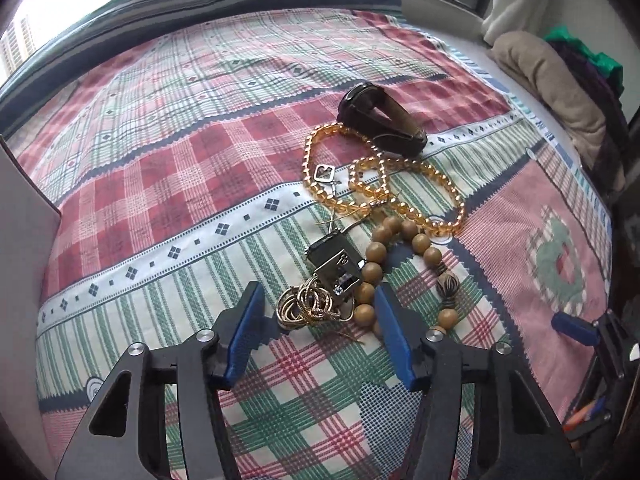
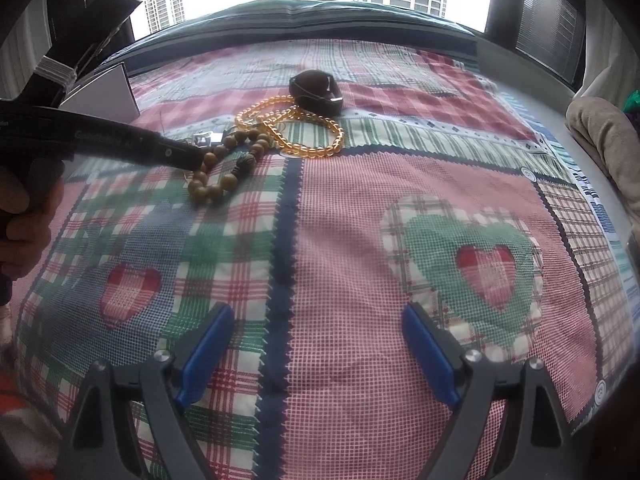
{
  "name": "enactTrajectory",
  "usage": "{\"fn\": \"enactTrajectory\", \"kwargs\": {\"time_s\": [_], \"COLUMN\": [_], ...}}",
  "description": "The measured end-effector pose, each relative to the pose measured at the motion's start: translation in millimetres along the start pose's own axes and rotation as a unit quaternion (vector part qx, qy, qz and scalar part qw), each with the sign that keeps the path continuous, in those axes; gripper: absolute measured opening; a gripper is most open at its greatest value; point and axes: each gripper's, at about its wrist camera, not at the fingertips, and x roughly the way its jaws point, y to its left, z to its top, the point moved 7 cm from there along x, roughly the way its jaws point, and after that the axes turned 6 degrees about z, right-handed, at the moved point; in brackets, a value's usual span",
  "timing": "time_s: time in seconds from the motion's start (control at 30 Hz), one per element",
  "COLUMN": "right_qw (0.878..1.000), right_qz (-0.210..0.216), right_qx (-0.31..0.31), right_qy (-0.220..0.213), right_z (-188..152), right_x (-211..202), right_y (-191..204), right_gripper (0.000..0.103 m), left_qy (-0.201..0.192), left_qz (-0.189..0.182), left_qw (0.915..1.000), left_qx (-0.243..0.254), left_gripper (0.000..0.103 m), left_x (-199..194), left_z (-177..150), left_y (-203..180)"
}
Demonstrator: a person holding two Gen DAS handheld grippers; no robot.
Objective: Organize jewelry
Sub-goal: 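Move both tools back from the box toward the remaining jewelry, then grasp the silver keychain with charms with the left tool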
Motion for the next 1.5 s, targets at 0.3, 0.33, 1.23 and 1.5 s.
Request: {"fn": "enactTrajectory", "kwargs": {"time_s": [0.3, 0.33, 1.23, 1.5], "right_qw": [1.000, 1.000, 1.000, 1.000], "right_qz": [0.006, 0.006, 0.000, 0.004], "right_qx": [-0.010, -0.010, -0.002, -0.007], "right_qy": [-0.009, -0.010, -0.001, -0.001], "right_z": [-2.1, -2.2, -4.3, -7.1], "right_x": [-2.0, -1.9, -1.8, -4.2], "right_y": [1.0, 1.1, 1.3, 1.7], "right_gripper": [0.091, 0.092, 0.092, 0.092], "left_qy": [-0.025, -0.021, 0.003, -0.003], "left_qz": [-0.014, -0.016, 0.009, 0.000], "left_qw": [0.9989, 0.9987, 0.9887, 0.9944], "left_qx": [-0.036, -0.044, -0.149, -0.106], "left_gripper": [0.011, 0.011, 0.042, 0.075], "left_x": [-42.4, -46.9, -84.2, -95.1], "left_z": [-27.6, -34.8, -133.8, -139.4], "left_y": [23.9, 29.1, 95.1, 89.1]}}
